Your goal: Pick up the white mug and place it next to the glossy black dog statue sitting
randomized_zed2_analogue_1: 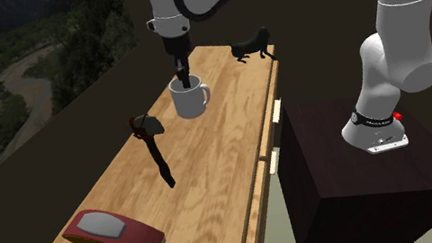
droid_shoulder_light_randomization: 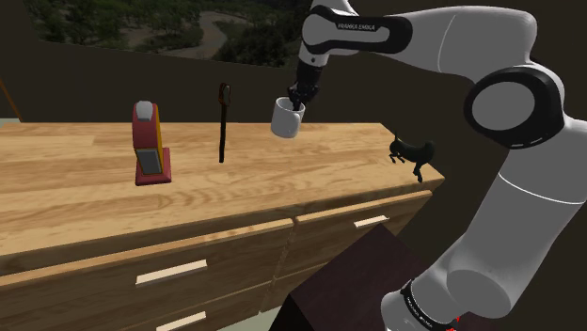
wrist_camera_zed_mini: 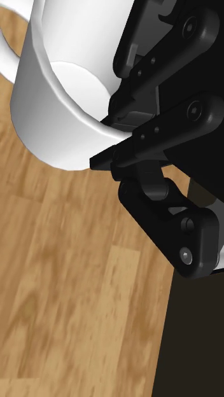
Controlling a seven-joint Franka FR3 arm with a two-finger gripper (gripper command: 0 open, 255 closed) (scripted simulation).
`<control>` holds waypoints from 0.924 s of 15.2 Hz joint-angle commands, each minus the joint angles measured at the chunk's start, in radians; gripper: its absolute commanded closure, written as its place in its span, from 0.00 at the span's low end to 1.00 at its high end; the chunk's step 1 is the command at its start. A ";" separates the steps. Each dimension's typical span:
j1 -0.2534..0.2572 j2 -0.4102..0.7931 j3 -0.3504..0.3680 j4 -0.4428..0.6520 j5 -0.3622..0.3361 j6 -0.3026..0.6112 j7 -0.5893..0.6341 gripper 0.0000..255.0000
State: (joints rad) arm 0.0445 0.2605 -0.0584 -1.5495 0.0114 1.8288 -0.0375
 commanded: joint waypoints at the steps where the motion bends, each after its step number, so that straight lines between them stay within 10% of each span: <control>1: 0.000 -0.001 0.000 0.027 0.000 -0.027 0.000 1.00; 14: -0.002 0.023 -0.001 0.237 0.001 -0.213 0.000 1.00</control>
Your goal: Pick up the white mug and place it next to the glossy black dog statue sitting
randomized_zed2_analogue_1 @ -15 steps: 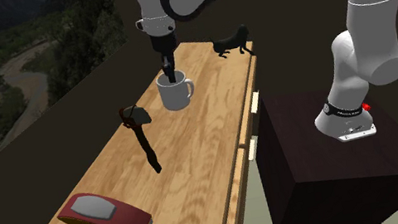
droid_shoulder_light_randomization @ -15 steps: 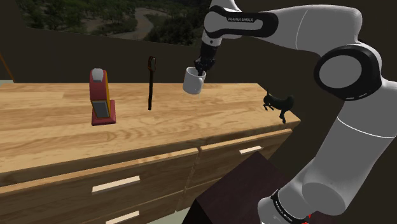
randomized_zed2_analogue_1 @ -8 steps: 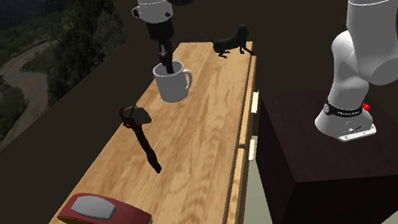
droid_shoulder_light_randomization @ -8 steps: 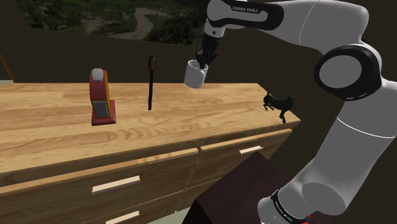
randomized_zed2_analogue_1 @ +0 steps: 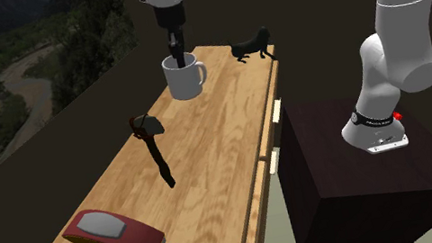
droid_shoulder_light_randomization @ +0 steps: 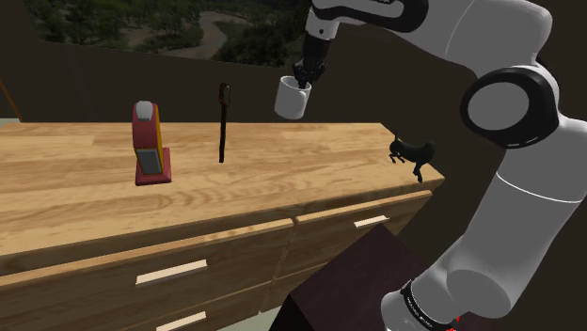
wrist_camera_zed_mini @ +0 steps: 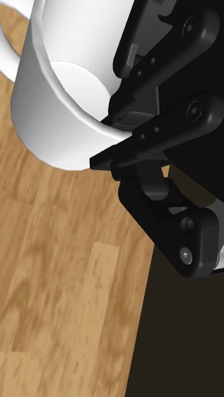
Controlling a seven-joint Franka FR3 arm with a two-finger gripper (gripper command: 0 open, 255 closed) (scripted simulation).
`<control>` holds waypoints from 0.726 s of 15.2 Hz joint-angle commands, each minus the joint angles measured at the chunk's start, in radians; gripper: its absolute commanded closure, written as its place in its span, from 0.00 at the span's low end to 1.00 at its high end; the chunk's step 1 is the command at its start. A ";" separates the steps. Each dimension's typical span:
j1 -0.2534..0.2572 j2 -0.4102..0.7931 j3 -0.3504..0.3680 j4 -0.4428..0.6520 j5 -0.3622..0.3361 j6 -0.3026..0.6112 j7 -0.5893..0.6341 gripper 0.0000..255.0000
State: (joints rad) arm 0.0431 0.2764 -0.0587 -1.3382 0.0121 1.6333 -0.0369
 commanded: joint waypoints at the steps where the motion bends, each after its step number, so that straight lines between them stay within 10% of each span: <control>1: -0.001 0.012 0.000 0.045 0.001 -0.033 -0.001 1.00; 8: -0.004 0.055 -0.001 0.205 0.003 -0.150 -0.002 1.00; 11: -0.022 -0.027 -0.011 0.089 0.002 -0.116 -0.031 1.00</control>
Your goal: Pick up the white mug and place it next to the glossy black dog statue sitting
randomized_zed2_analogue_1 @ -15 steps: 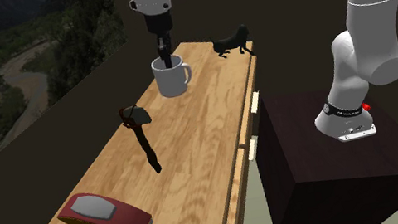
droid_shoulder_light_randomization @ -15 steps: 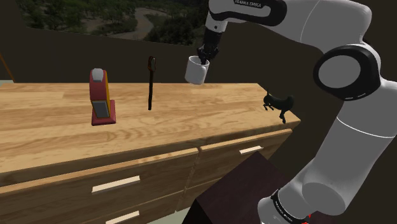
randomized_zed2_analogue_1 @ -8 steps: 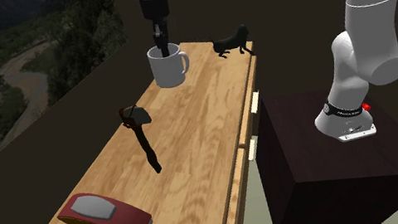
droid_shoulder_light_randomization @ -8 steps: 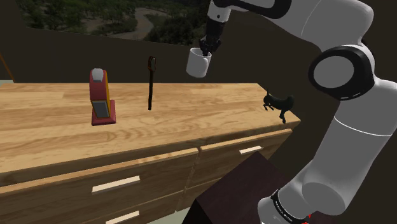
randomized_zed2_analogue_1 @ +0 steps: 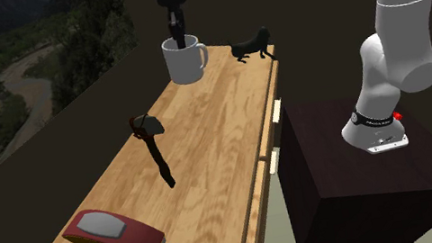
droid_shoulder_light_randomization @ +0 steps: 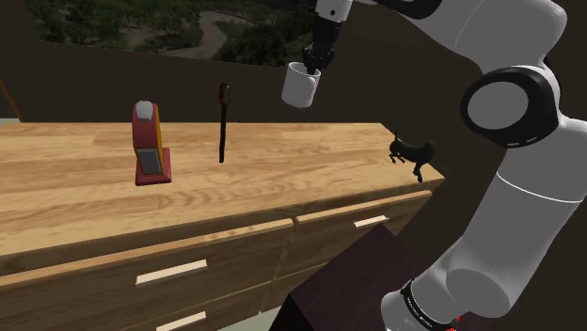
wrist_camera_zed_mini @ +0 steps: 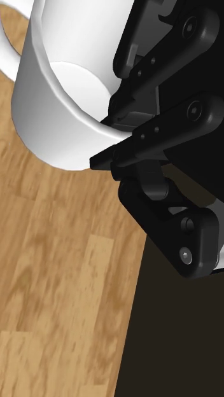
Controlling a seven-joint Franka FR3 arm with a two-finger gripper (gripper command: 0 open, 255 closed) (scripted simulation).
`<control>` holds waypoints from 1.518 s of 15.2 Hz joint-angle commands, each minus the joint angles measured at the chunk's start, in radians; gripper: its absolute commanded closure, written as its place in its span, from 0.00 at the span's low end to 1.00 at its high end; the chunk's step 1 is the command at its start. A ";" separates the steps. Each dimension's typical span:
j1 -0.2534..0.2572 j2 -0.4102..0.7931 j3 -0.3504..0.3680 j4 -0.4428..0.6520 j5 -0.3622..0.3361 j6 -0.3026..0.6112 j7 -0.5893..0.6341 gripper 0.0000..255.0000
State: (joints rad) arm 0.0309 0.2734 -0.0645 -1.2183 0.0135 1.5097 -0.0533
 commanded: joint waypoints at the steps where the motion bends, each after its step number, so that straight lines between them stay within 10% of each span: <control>1: -0.018 -0.061 -0.011 -0.083 -0.001 0.023 -0.030 1.00; 23: -0.207 -0.576 -0.221 -0.672 -0.093 0.109 -0.417 1.00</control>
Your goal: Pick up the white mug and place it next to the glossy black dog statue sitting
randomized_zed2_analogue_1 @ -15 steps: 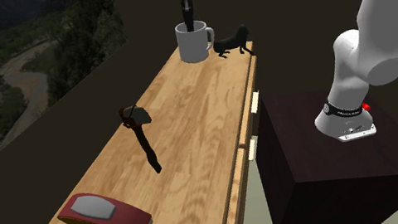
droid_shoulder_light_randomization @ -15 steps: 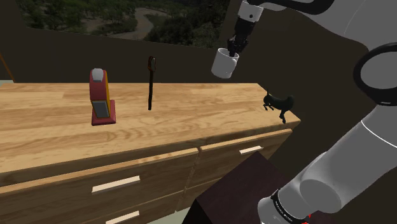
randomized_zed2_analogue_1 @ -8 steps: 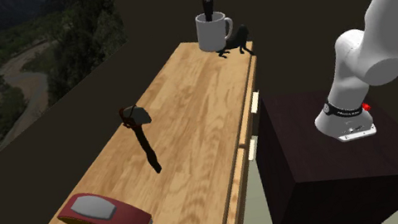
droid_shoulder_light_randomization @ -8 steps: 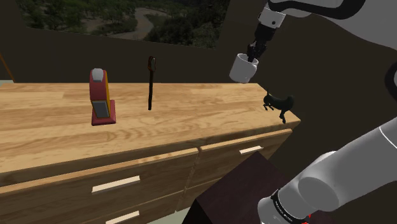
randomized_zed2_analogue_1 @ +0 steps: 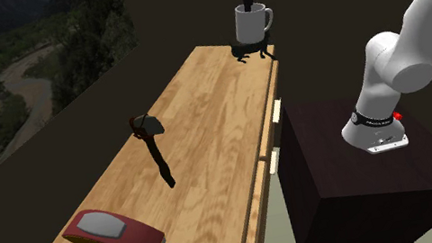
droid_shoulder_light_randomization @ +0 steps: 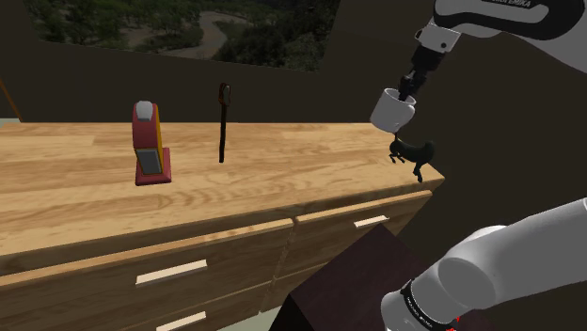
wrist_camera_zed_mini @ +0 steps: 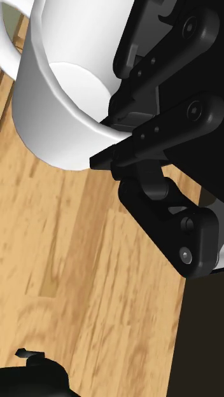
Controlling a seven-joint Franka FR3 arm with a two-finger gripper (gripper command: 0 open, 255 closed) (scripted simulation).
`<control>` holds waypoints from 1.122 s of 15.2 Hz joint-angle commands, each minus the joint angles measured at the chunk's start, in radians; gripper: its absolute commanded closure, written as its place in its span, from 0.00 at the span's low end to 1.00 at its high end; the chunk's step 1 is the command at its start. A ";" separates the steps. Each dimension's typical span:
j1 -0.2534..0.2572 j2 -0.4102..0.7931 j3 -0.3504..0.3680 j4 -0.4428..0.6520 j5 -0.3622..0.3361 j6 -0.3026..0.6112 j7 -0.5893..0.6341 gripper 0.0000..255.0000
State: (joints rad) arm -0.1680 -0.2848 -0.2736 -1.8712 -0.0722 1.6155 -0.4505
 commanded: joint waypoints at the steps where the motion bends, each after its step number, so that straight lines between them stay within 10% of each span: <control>1: -0.017 -0.031 -0.025 -0.029 -0.014 0.001 -0.040 1.00; 17: -0.087 -0.117 -0.136 -0.208 -0.078 0.109 -0.188 1.00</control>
State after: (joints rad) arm -0.2540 -0.4016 -0.4077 -2.0650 -0.1492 1.7092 -0.6373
